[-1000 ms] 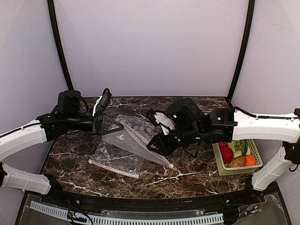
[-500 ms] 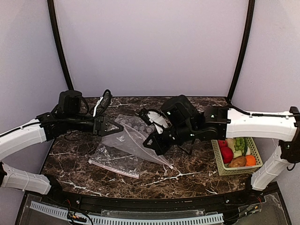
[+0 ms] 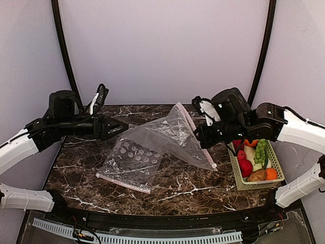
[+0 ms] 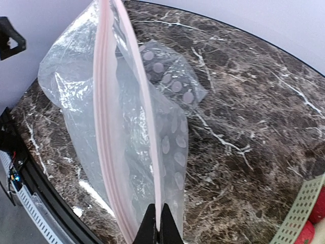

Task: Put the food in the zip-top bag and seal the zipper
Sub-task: Open the zipper food storage bag at the center of the board, then pass from the right arm to the left, then pick up the fake fruit from the bin.

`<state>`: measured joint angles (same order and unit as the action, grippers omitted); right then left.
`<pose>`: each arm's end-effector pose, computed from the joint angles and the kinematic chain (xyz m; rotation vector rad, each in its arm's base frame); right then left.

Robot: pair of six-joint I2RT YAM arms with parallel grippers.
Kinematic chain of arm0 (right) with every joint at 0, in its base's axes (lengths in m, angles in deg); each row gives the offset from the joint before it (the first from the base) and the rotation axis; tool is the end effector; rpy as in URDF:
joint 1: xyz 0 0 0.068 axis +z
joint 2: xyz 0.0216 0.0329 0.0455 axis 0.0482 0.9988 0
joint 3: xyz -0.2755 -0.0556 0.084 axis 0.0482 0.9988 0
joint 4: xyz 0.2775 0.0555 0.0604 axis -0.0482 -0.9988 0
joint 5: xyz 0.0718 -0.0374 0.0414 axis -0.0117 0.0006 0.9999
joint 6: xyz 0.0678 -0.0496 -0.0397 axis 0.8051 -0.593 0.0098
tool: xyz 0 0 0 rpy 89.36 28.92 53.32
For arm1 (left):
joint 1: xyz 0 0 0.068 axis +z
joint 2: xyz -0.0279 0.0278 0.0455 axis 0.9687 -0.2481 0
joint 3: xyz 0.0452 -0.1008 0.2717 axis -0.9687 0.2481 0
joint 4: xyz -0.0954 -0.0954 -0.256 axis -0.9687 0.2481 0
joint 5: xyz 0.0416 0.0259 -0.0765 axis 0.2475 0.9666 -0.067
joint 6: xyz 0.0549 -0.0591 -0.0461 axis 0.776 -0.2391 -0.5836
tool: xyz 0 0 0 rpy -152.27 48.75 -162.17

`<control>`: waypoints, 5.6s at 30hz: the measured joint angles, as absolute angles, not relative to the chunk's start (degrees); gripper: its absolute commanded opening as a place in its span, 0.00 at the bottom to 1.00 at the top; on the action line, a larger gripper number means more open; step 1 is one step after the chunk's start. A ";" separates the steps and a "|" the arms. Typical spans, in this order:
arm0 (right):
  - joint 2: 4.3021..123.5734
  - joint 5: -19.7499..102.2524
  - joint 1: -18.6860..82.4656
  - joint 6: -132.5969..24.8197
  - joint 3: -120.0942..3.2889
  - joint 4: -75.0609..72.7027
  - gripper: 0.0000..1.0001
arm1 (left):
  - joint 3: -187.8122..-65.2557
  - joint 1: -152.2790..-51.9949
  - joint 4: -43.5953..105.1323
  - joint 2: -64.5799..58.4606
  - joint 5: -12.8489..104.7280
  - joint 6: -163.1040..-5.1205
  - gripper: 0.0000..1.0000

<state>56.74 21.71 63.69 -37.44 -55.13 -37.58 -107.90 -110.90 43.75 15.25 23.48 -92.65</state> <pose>0.1797 0.2877 0.3431 -0.6287 2.1992 0.5617 0.2074 -0.1990 0.3593 0.6533 1.8351 -1.1498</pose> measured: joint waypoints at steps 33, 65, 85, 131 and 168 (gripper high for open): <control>58.89 23.04 63.71 -28.08 -53.29 -38.08 0.00 | -102.24 -125.72 28.42 10.66 35.83 -112.80 0.79; 68.59 25.84 69.52 -24.98 -57.25 -28.37 0.00 | -98.48 -133.20 16.23 -2.96 45.77 -123.73 0.54; 71.08 17.56 70.60 -20.45 -59.61 -32.88 0.00 | -102.22 -133.46 18.89 -6.39 48.66 -122.44 0.01; 61.57 10.72 68.08 -9.20 -50.62 -34.58 0.09 | -143.73 -132.87 74.59 -13.08 54.26 -89.40 0.01; 45.47 16.11 32.50 -20.61 -45.60 -58.47 0.99 | -124.12 -117.90 42.19 -19.75 23.31 -82.75 0.01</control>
